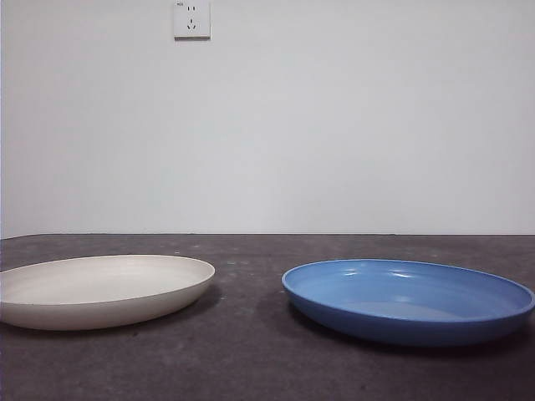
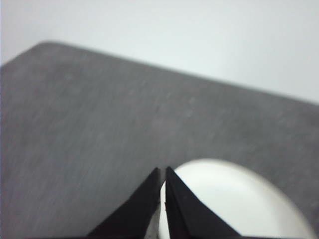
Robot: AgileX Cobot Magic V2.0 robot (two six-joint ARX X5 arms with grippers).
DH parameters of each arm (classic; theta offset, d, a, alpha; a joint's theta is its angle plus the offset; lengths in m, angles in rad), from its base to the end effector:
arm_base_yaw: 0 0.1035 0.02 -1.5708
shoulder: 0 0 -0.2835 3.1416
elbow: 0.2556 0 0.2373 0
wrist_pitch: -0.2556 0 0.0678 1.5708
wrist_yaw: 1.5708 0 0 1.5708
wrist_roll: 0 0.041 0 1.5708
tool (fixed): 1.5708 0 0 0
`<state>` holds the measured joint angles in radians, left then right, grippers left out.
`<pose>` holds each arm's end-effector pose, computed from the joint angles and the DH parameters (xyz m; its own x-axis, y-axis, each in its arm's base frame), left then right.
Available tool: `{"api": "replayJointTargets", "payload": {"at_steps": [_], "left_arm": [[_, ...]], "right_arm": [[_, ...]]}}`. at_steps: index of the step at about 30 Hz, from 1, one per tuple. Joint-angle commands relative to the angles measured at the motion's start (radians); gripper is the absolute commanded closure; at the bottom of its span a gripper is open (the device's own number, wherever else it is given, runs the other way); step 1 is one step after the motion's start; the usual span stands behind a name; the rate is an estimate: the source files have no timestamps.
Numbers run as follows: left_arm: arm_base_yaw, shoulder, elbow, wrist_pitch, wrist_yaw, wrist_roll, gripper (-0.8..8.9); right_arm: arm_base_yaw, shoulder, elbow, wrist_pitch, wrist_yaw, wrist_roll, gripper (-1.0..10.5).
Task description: Pick up the white plate, put it on the blue plate, put it on desk
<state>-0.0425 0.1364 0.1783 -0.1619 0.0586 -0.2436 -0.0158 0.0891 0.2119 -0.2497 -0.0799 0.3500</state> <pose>0.0738 -0.0055 0.1986 0.9877 -0.1006 -0.1195 0.0687 0.9668 -0.2463 0.0660 0.0022 0.2026 0.9899 0.0642 -0.1261 -0.0162 0.9367 0.3496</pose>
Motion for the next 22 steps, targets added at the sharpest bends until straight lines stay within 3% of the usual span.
{"api": "replayJointTargets", "payload": {"at_steps": [1,4,9,16,22], "left_arm": [[-0.017,0.072,0.089,0.009,0.005,-0.058,7.96],[-0.039,0.161,0.207,-0.034,0.046,-0.096,7.97],[-0.065,0.289,0.43,-0.218,0.096,-0.085,7.97],[-0.119,0.425,0.659,-0.323,0.216,-0.088,7.97],[-0.212,0.488,0.738,-0.34,0.3,-0.082,7.97]], "right_arm": [[0.0,0.069,0.084,-0.026,-0.038,0.043,9.4],[0.0,0.159,0.191,-0.071,-0.119,0.043,9.4],[0.012,0.304,0.379,-0.211,-0.238,0.028,9.4],[0.131,0.463,0.594,-0.324,-0.348,0.002,9.4],[0.227,0.557,0.716,-0.365,-0.446,-0.025,9.4]]}}
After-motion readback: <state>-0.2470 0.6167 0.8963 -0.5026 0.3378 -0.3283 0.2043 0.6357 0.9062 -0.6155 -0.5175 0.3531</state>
